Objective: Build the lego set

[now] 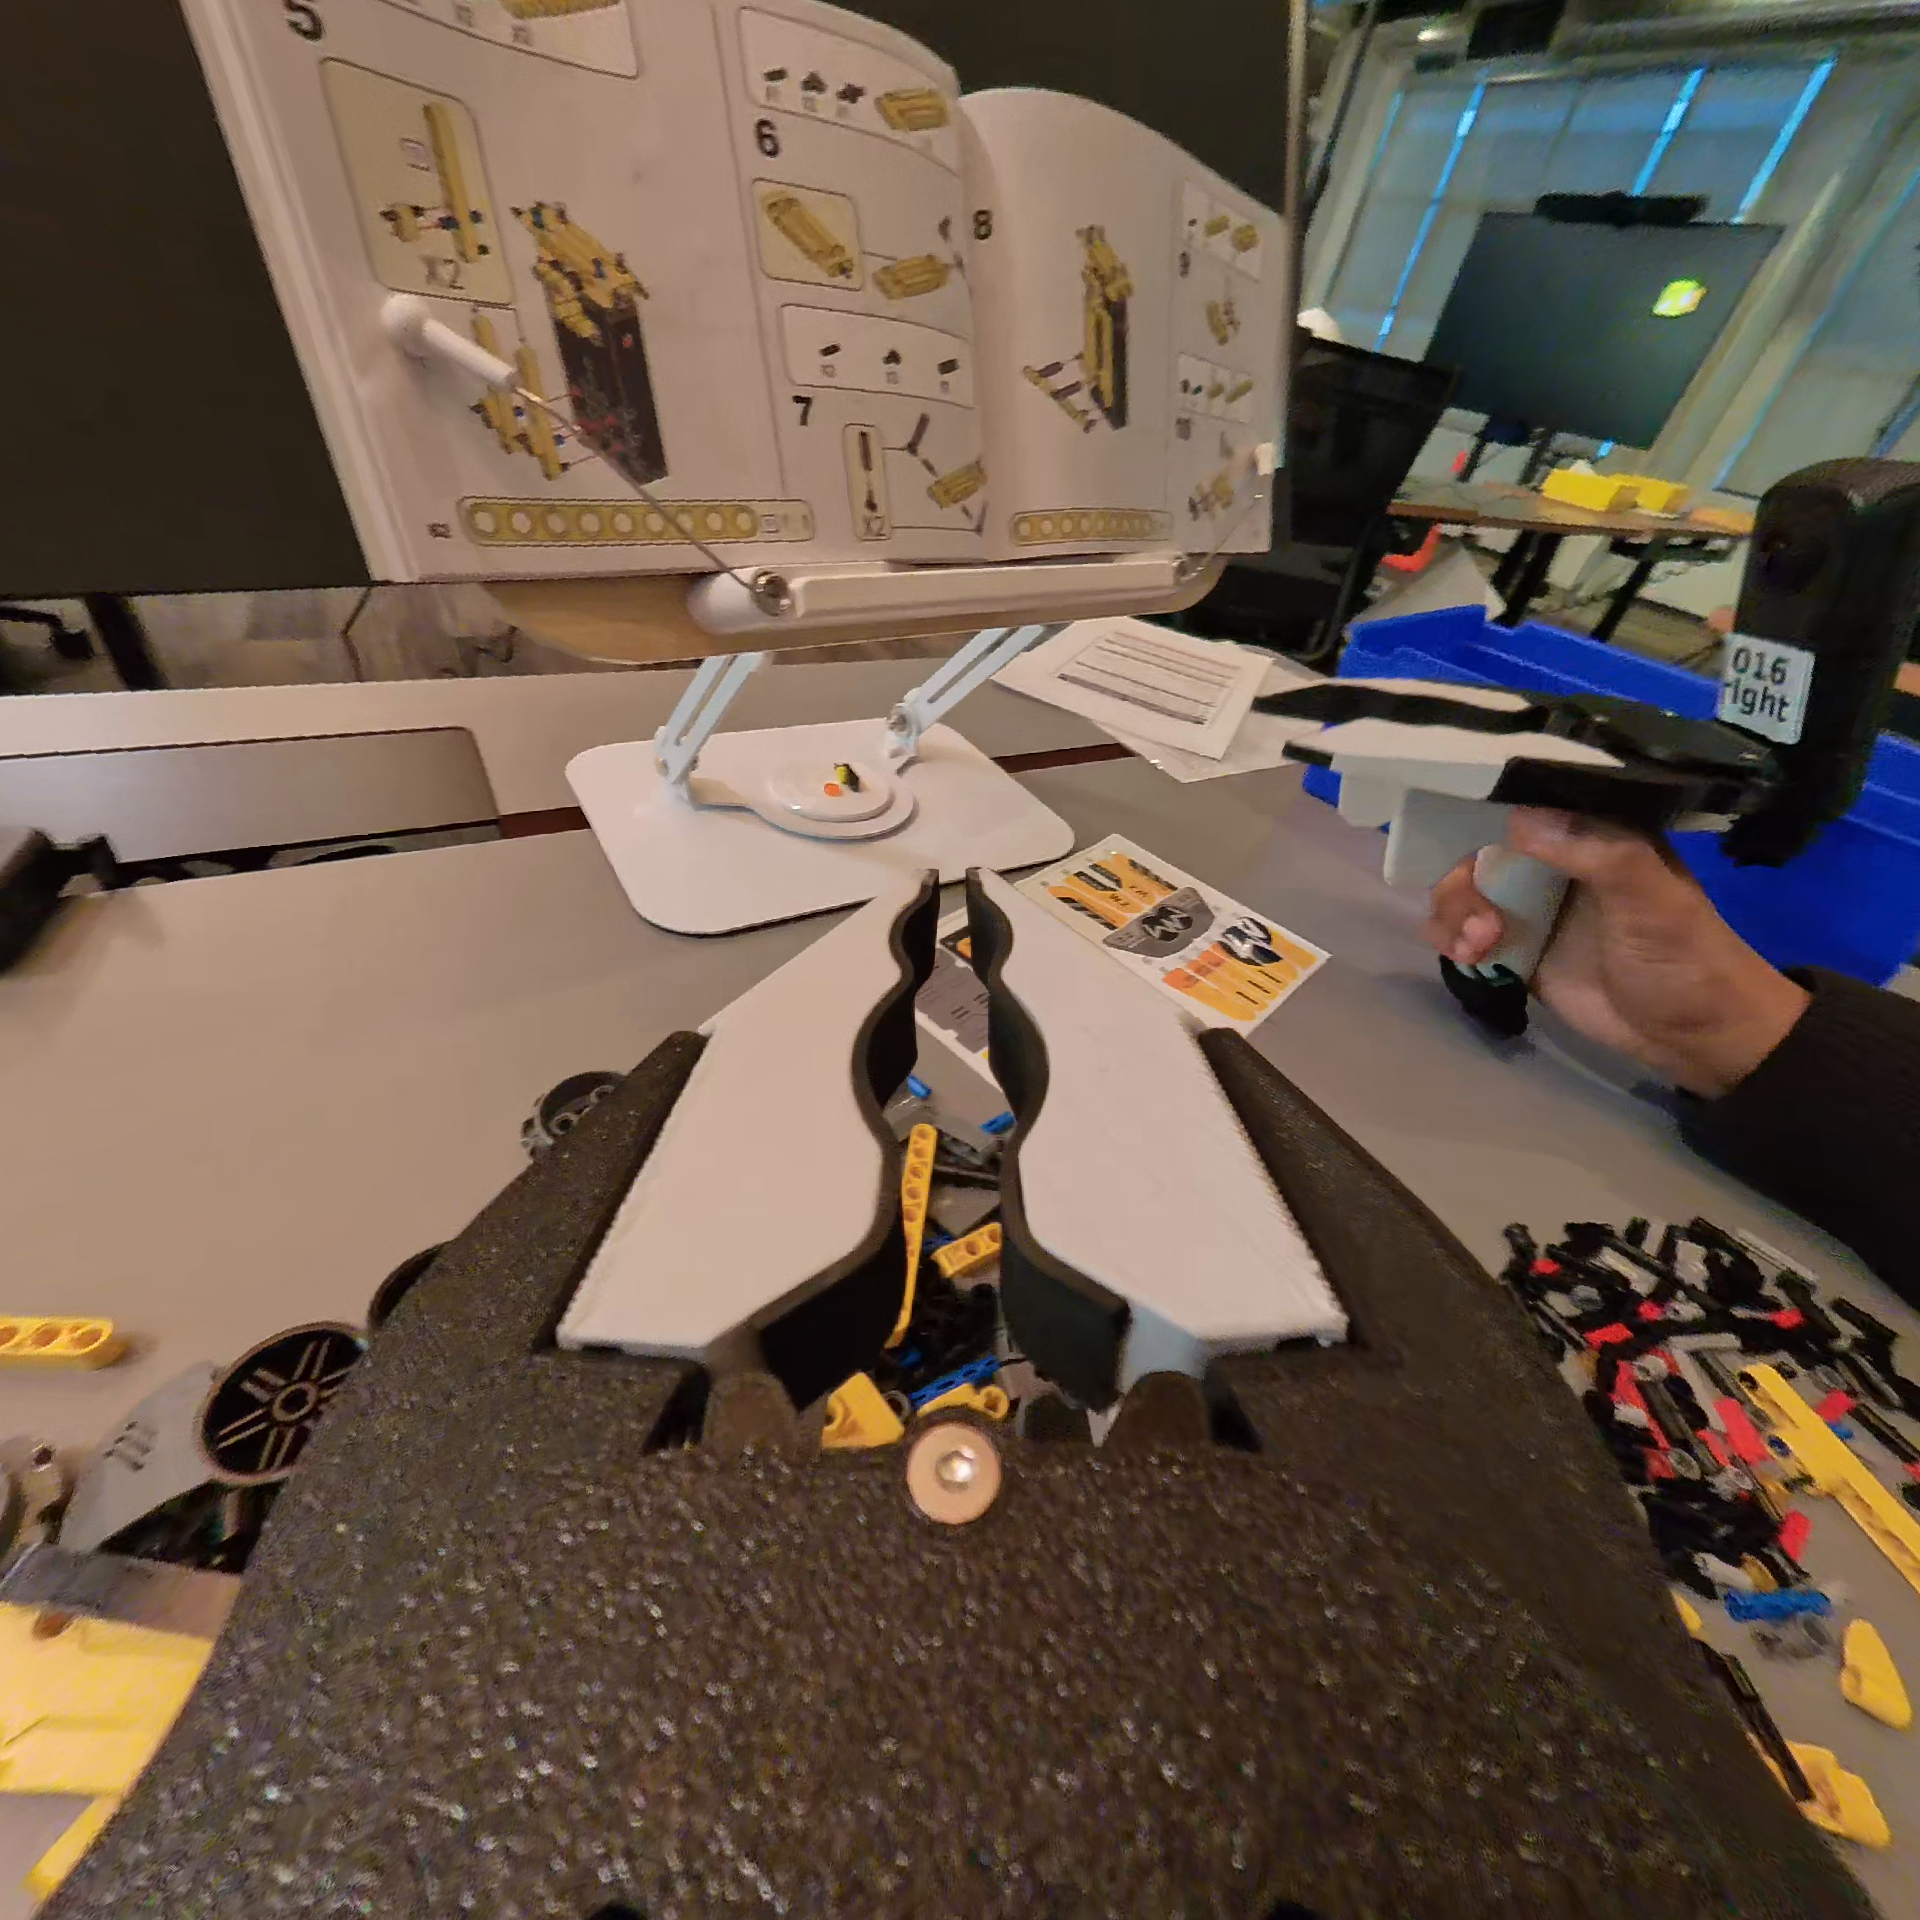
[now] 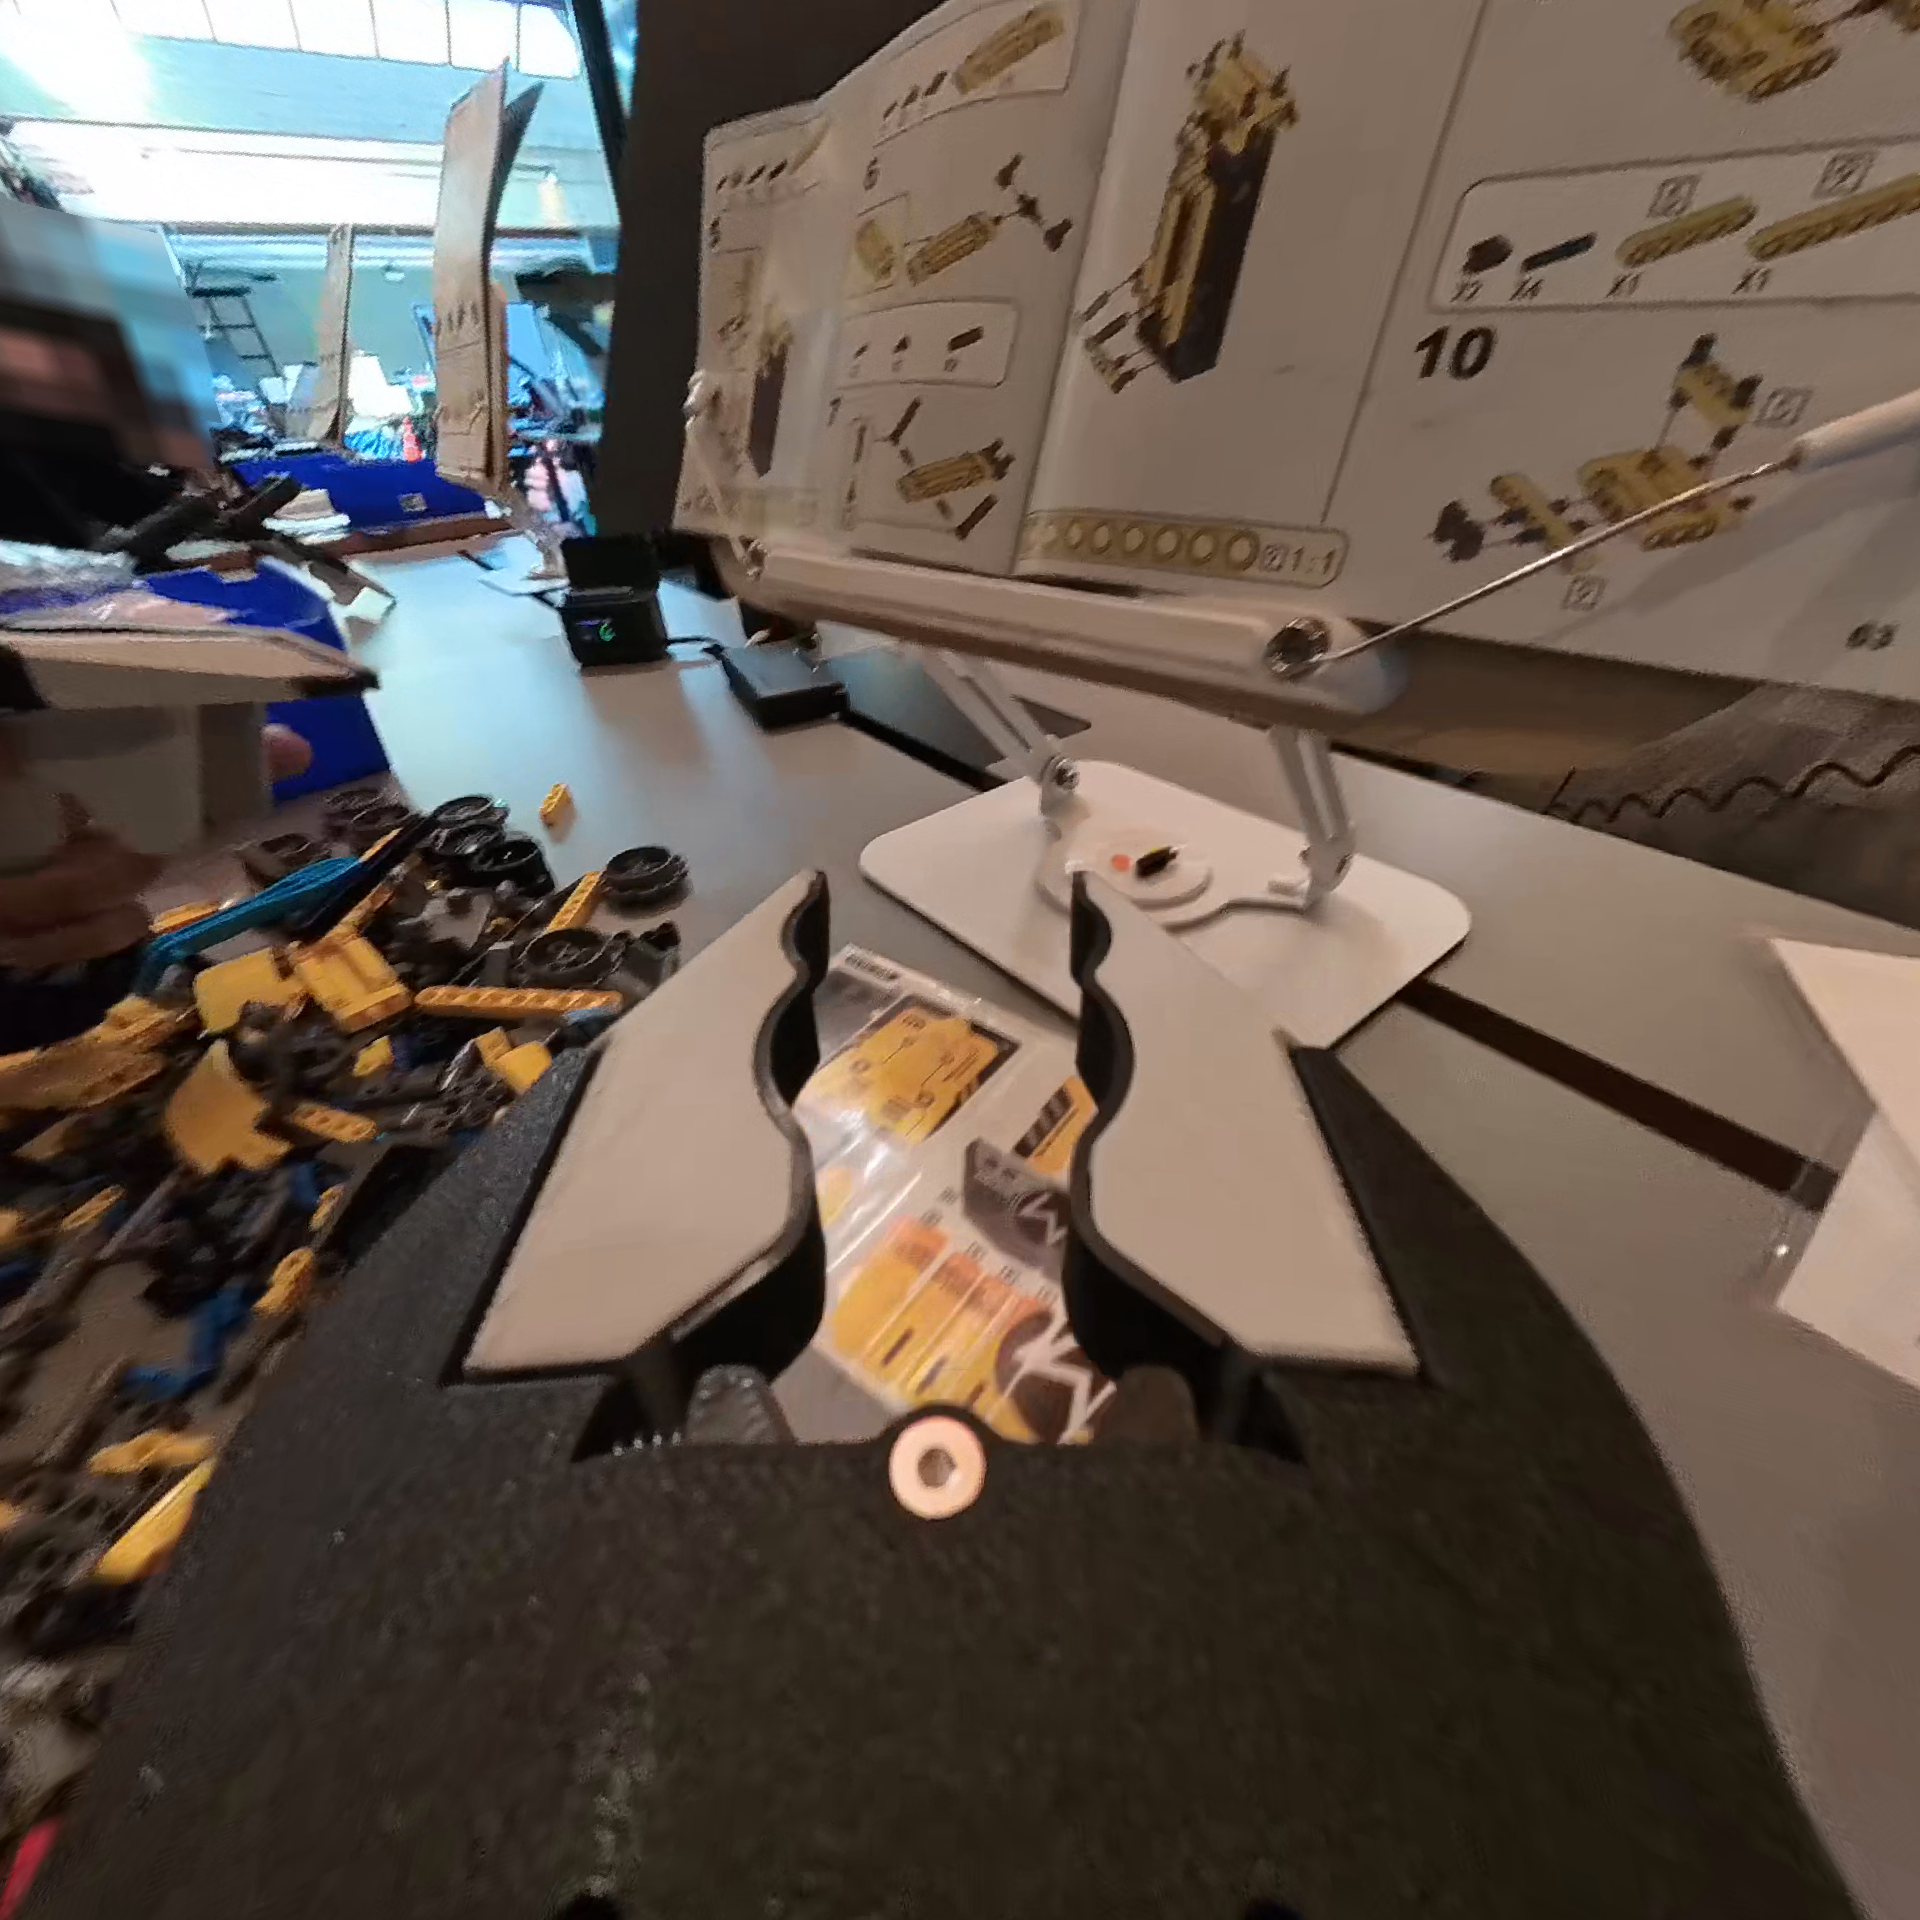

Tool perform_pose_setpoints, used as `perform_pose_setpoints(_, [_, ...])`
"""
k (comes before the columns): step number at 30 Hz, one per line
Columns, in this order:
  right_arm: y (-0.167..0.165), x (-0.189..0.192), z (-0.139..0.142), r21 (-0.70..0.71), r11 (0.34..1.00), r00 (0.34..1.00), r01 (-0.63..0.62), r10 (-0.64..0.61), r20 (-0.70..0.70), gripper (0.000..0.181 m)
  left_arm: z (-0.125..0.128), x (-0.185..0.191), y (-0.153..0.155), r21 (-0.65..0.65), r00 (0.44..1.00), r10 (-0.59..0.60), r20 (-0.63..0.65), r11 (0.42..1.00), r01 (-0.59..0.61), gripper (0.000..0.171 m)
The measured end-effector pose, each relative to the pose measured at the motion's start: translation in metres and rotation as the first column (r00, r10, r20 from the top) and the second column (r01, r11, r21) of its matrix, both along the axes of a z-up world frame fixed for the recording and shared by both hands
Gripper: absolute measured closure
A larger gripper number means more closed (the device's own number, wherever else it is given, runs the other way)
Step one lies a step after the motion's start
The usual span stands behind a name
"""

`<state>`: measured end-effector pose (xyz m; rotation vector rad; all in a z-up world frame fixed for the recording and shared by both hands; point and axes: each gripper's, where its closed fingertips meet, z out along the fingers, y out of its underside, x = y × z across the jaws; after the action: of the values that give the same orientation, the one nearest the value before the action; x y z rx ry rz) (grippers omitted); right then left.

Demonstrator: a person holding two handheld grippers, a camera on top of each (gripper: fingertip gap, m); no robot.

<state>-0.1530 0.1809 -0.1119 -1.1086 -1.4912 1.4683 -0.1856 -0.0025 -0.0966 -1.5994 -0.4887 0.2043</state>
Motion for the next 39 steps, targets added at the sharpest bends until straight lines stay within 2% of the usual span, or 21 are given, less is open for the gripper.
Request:
perform_pose_setpoints(1, [-0.005, 0.007, -0.004, 0.009, 1.000, 1.000, -0.017, 0.017, 0.017, 0.134, 0.001, 0.003, 0.001, 0.008, 1.000, -0.020, -0.004, 1.000, 0.020, 0.164])
perform_pose_setpoints(4, [-0.023, 0.032, -0.017, 0.042, 0.996, 0.993, -0.082, 0.079, 0.083, 0.134, 0.002, 0.015, 0.006, 0.019, 0.996, -0.086, 0.000, 0.996, 0.086, 0.141])
perform_pose_setpoints(9, [-0.030, 0.072, -0.036, 0.169, 0.980, 0.986, -0.106, 0.082, 0.145, 0.135, 0.000, 0.035, 0.016, 0.014, 0.981, -0.195, 0.000, 0.981, 0.195, 0.140])
perform_pose_setpoints(11, [-0.028, 0.079, -0.037, 0.171, 0.980, 0.986, -0.103, 0.078, 0.149, 0.135, -0.004, 0.040, 0.019, 0.000, 0.976, -0.216, 0.006, 0.976, 0.216, 0.140])
perform_pose_setpoints(16, [-0.025, 0.078, -0.030, 0.113, 0.988, 0.985, -0.109, 0.092, 0.145, 0.135, -0.008, 0.042, 0.023, -0.031, 0.974, -0.225, 0.002, 0.974, 0.225, 0.139])
perform_pose_setpoints(23, [-0.028, 0.080, -0.035, 0.131, 0.982, 0.980, -0.135, 0.113, 0.166, 0.135, -0.007, 0.044, 0.024, -0.005, 0.967, -0.252, 0.045, 0.968, 0.253, 0.138])
perform_pose_setpoints(27, [-0.028, 0.086, -0.025, 0.194, 0.974, 0.987, -0.116, 0.091, 0.132, 0.135, -0.006, 0.046, 0.025, 0.001, 0.966, -0.256, 0.035, 0.967, 0.256, 0.138])
perform_pose_setpoints(32, [-0.035, 0.114, 0.017, 0.247, 0.968, 0.999, -0.037, 0.042, -0.014, 0.135, -0.004, 0.059, 0.028, 0.003, 0.958, -0.287, 0.020, 0.958, 0.287, 0.138])
perform_pose_setpoints(37, [-0.058, 0.165, 0.023, 0.118, 0.993, 0.996, -0.025, 0.035, -0.078, 0.135, -0.005, 0.064, 0.029, -0.023, 0.961, -0.274, -0.026, 0.962, 0.274, 0.138])
perform_pose_setpoints(39, [-0.077, 0.191, 0.034, -0.003, 0.994, 0.987, -0.106, 0.104, -0.119, 0.137, -0.004, 0.064, 0.028, -0.019, 0.962, -0.271, -0.032, 0.963, 0.270, 0.138])
